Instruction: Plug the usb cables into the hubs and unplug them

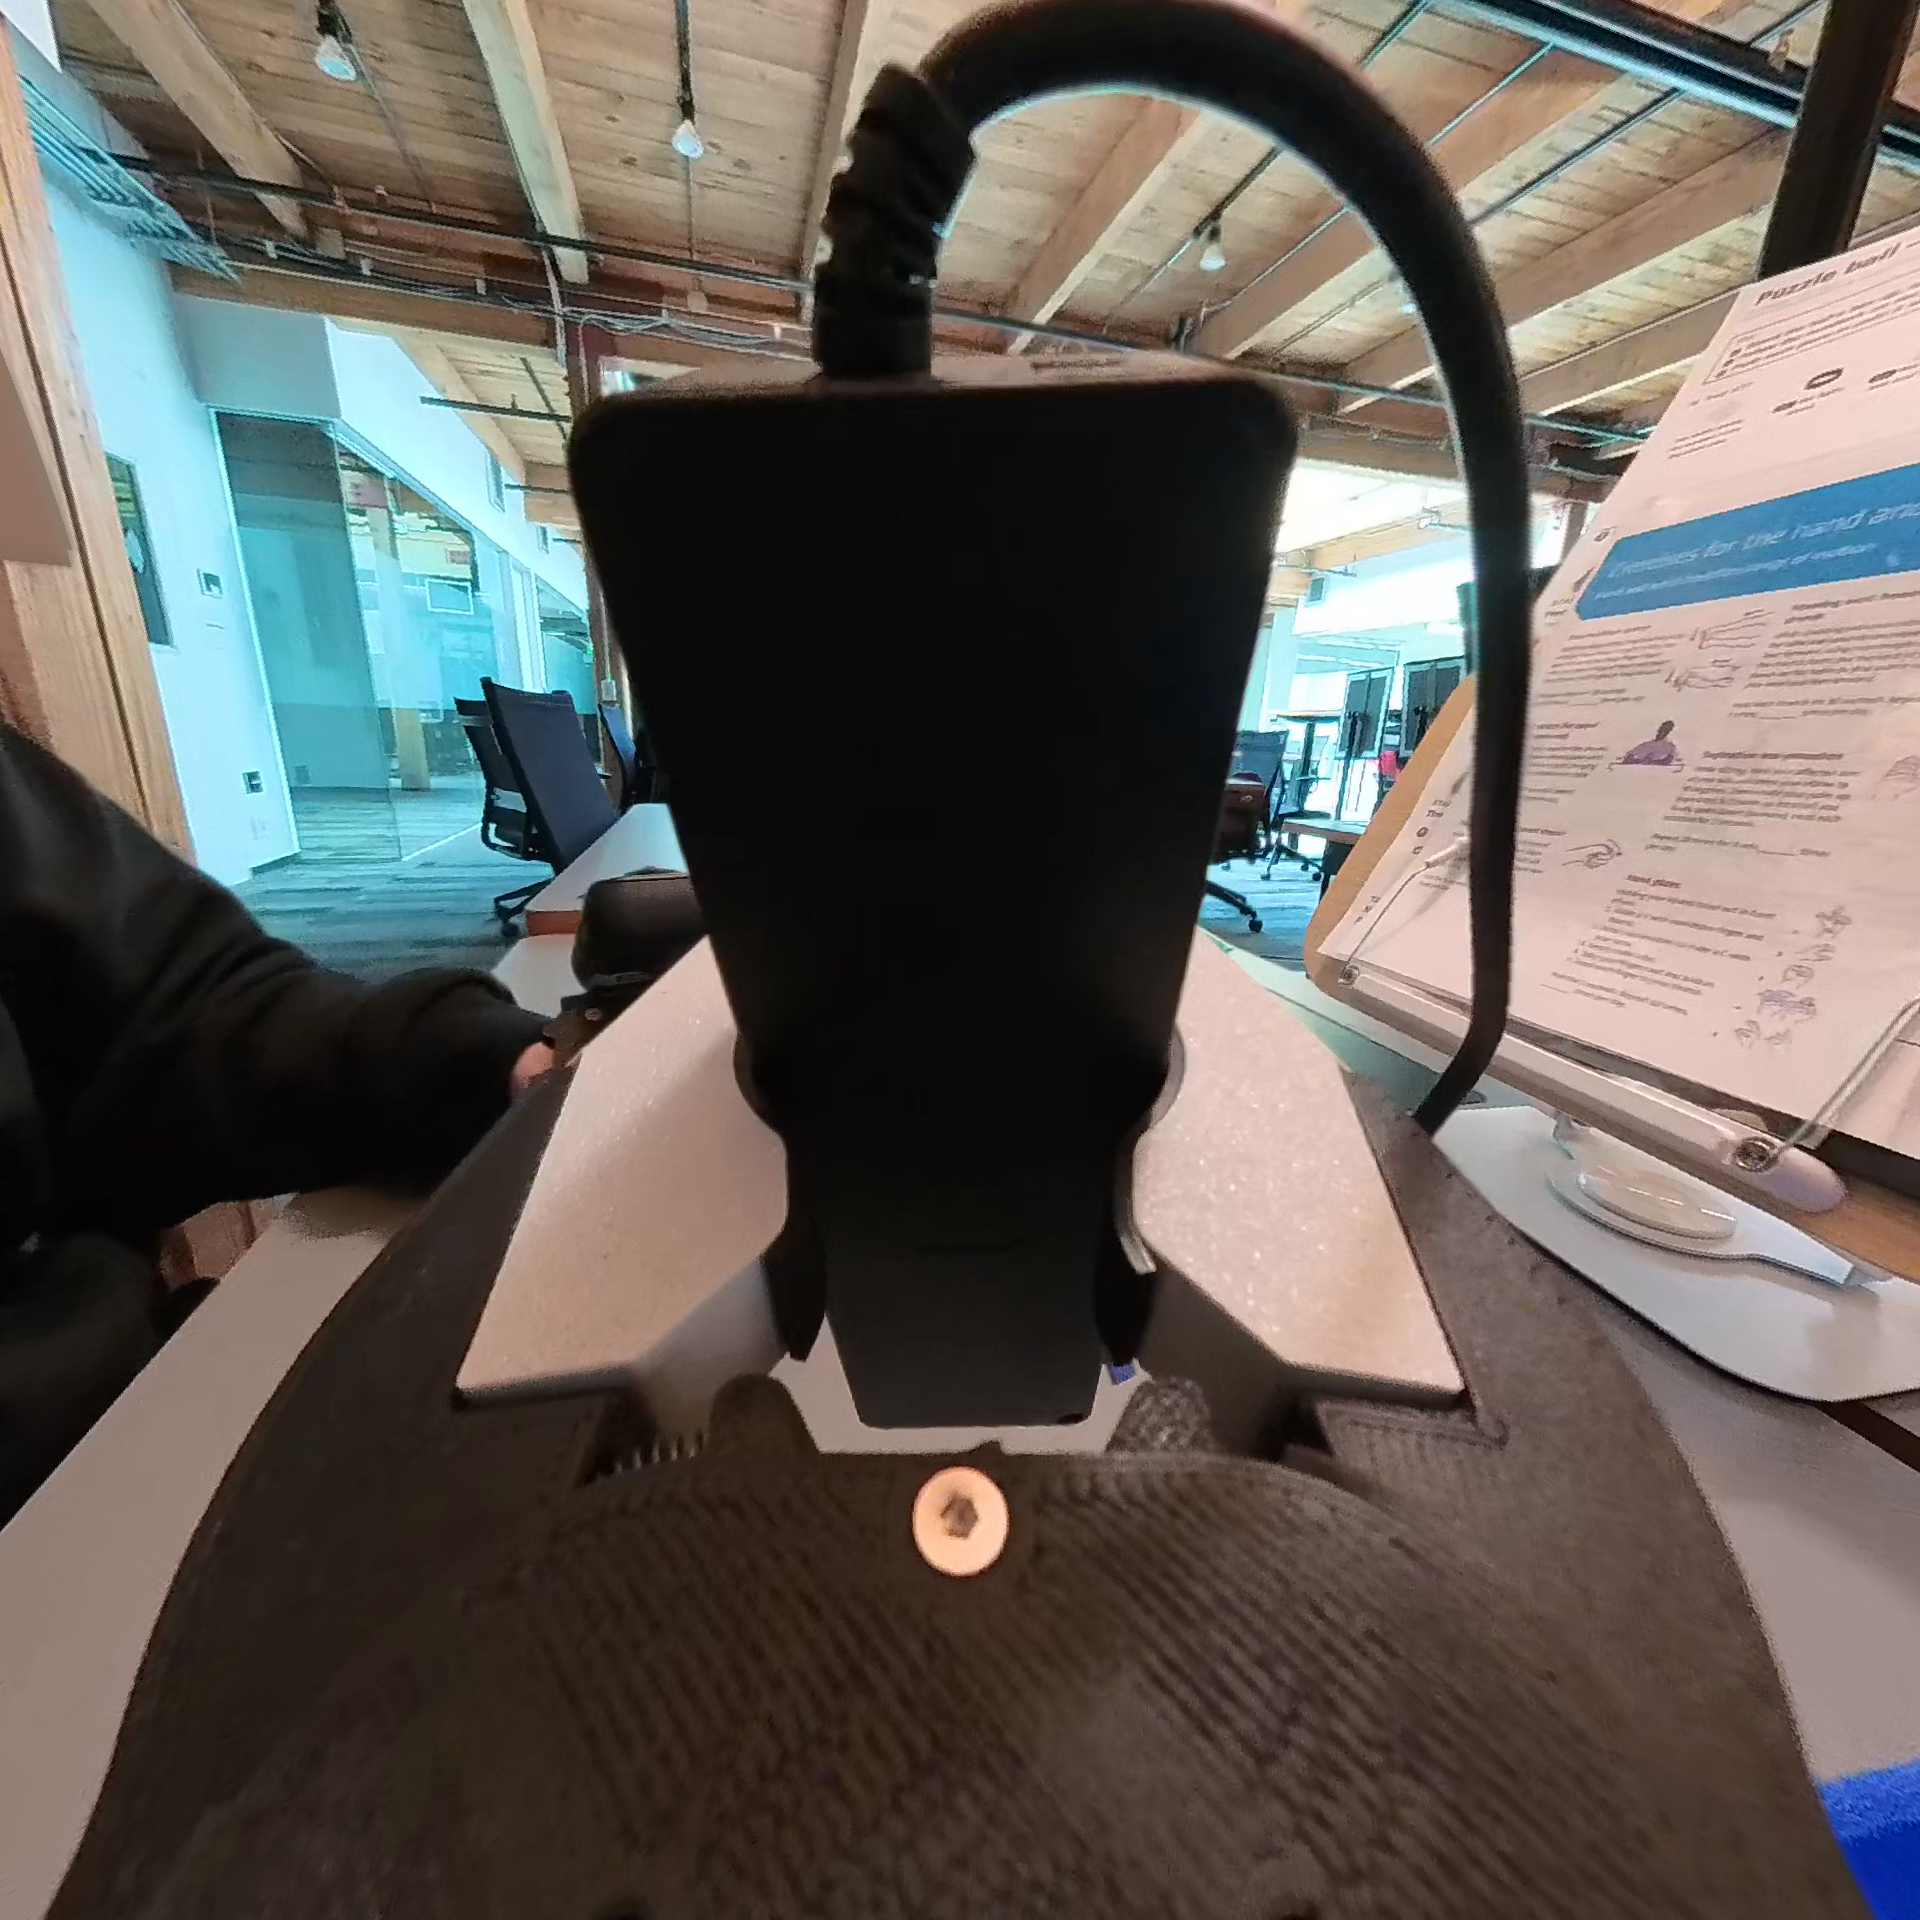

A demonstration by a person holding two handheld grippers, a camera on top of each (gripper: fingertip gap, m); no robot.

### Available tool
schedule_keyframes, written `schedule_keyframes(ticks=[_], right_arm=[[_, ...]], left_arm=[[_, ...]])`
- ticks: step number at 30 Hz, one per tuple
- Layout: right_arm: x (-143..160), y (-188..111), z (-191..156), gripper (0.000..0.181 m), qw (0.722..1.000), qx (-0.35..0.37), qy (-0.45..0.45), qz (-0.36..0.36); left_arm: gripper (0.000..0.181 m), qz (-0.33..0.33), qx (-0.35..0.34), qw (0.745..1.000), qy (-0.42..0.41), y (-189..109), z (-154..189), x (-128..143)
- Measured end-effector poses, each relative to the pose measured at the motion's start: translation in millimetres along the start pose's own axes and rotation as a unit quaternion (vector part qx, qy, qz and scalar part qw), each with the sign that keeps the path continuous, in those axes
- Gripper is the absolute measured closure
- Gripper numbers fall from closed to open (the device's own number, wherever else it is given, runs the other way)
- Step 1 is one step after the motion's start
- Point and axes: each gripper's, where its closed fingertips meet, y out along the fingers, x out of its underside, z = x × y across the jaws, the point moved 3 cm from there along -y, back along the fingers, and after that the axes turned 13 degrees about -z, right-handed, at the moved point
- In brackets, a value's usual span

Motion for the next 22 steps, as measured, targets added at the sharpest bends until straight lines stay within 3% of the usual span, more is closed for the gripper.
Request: schedule_keyframes(ticks=[1,7,9,14,16,18,22], right_arm=[[0.6,1.4,-0.5,0.119,1.000,-0.001,0.000,-0.003],[5.1,9.8,-3.3,0.119,1.000,0.001,-0.007,-0.022],[5.6,11.1,-3.4,0.119,1.000,0.002,-0.006,-0.023],[12.2,18.5,-6.4,0.120,0.999,-0.010,-0.002,-0.039],[16.6,24.5,-8.9,0.120,0.998,-0.016,0.000,-0.053],[21.6,31.4,-13.3,0.120,0.997,-0.025,-0.001,-0.071],[32.8,45.2,-19.8,0.120,0.992,-0.028,-0.002,-0.122]], left_arm=[[0.169,0.000,-0.005,1.000,0.000,-0.1,0.3,0.1],[0.169,0.010,-0.002,1.000,0.030,-15.4,2.9,-2.8],[0.169,0.051,-0.006,0.998,0.039,-47.1,4.0,-16.5],[0.169,0.105,-0.130,0.985,0.042,-164.0,-25.0,-50.0],[0.169,0.110,-0.133,0.983,0.056,-191.5,-26.1,-69.0],[0.169,0.086,-0.124,0.986,0.078,-197.3,-22.6,-87.0],[0.169,0.016,-0.100,0.986,0.135,-166.9,-12.7,-109.2]])
